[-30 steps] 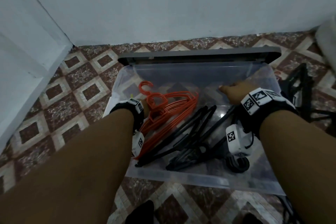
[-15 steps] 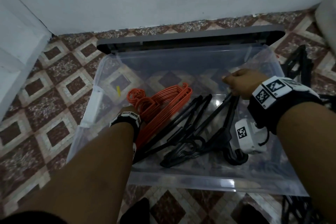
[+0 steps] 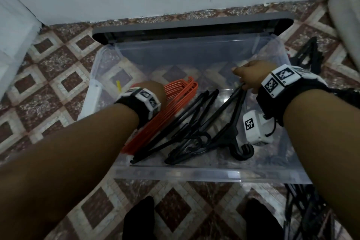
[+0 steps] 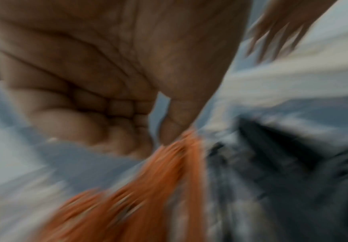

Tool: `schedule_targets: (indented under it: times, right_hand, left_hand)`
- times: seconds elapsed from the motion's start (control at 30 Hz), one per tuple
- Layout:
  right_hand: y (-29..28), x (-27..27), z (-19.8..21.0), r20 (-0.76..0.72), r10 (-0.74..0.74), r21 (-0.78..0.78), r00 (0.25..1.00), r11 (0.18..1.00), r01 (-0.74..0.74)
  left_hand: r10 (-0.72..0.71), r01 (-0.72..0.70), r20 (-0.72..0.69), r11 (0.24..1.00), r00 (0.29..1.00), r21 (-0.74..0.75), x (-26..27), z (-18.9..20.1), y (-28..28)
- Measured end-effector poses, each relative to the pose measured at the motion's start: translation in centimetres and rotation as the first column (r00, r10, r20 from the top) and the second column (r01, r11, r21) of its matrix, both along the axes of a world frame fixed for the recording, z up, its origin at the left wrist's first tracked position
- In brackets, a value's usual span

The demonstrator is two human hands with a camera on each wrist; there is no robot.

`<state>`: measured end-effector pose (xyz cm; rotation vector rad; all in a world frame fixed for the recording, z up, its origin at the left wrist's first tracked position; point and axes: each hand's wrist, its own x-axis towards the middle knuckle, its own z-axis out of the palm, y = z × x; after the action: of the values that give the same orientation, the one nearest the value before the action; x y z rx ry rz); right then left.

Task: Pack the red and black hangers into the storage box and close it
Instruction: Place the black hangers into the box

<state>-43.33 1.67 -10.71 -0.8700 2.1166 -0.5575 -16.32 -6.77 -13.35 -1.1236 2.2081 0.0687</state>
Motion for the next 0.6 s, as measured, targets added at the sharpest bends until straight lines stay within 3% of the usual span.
schedule_targets:
  times: [0.1,0.17,0.33,0.53,0.6]
  right_hand:
    - [0.3,0.0,0.4,-0.073,0.059,-0.008,0.996,0.998,-0.059]
    - [0.6,0.1,0.7,-0.084,0.069,-0.011,0.994,0.997,-0.070]
    - [0.9,-0.8,0.7,-0.055,0.049,0.007,0.997,0.999,-0.049]
    - [1.3,-1.9,0.9,-0.064,0.071,0.018,0.995,0.997,-0.070]
    - [1.3,-1.7,1.1,-0.074,0.083,0.018,0.994,0.996,-0.082]
  left_hand:
    - [-0.170,0.209,-0.239,0.967,0.956,0.149,-4.8,-1.8,3.5]
    - [-0.252,0.321,-0.266,0.910,0.931,0.263,-7.2,-4.0,6.7]
    - [-0.227,0.225,-0.048,0.870,0.973,0.439,-8.8,-7.1,9.0]
    - [-0.217,0.229,-0.077,0.875,0.973,0.426,-7.4,-5.6,7.6]
    - [-0.150,0.180,-0.107,0.904,0.983,0.389,-6.6,-4.3,6.7]
